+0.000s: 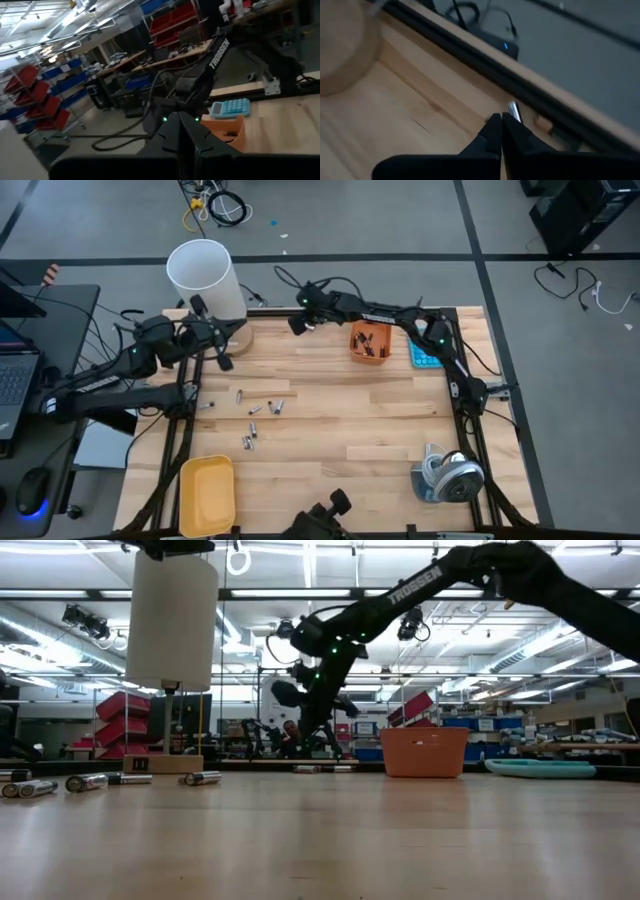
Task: Sort batteries
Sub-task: Put the black battery into the orange bin
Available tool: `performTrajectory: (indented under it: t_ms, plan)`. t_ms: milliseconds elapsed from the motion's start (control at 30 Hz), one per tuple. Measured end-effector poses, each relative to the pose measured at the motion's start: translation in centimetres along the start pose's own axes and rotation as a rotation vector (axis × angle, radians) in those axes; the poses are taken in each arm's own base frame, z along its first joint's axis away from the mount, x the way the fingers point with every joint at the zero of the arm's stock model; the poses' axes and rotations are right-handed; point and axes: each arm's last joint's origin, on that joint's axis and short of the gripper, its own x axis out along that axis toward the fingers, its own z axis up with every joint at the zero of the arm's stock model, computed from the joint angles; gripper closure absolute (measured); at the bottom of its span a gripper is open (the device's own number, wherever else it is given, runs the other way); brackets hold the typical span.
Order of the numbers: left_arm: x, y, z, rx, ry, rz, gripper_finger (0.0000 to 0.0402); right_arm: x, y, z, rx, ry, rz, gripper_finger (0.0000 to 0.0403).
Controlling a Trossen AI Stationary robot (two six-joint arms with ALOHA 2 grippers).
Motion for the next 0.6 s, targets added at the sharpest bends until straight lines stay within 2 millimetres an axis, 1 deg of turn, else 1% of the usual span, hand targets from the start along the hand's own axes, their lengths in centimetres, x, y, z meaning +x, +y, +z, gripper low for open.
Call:
performTrajectory:
  t_ms: [67, 133, 333, 600]
  plan:
    - [0.0, 0.0, 0.0, 0.0, 0.004, 0.01, 0.0401, 0.3, -0.1, -0.1, 0.043, 0.06, -0.027, 0.0403]
    - [0.0, 0.1, -0.1, 0.001, 0.011, 0.021, 0.0401, 0.6, 0.0, -0.2, 0.047, 0.083, -0.047, 0.0403]
    - [0.0, 0.0, -0.3, 0.003, 0.041, 0.013, 0.0401, 0.2, 0.4, 0.6, 0.091, -0.011, -0.101, 0.0403]
    - [0.0, -0.1, -0.5, 0.001, 0.056, 0.007, 0.0401, 0.5, -1.2, 1.2, 0.17, -0.045, -0.18, 0.0403]
